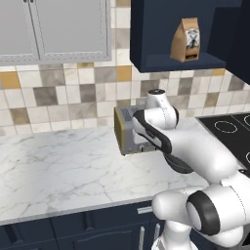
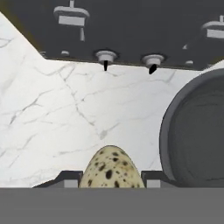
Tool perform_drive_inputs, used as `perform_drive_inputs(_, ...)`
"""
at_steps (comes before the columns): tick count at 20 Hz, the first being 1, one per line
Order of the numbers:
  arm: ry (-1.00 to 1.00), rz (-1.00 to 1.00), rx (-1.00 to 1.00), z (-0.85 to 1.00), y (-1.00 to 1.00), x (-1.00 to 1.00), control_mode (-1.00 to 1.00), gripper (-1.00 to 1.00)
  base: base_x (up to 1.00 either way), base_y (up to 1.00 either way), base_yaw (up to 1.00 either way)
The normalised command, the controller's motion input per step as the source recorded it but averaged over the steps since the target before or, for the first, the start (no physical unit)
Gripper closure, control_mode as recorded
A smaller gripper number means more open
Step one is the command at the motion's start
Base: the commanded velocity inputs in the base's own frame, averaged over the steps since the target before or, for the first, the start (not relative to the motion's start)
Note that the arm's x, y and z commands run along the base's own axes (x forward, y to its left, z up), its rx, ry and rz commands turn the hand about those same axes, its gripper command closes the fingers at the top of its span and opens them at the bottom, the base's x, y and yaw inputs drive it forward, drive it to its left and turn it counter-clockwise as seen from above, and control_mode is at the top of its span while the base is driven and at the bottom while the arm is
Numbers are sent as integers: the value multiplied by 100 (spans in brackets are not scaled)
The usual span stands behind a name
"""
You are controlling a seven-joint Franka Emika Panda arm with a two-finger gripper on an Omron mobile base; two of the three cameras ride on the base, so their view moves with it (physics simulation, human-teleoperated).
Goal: Pick the egg and butter from the fridge and place them by the bowl for mixing.
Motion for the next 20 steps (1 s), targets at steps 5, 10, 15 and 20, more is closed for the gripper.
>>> perform_drive_inputs(5,-1,-5,-15,-50,0,0,-100,100,0,0,0)
perform_drive_inputs(10,0,0,-1,-41,0,1,-100,100,0,0,0)
perform_drive_inputs(15,-2,1,0,-38,-1,11,-100,100,0,0,0)
perform_drive_inputs(20,-15,2,0,-41,-2,1,-100,100,0,0,0)
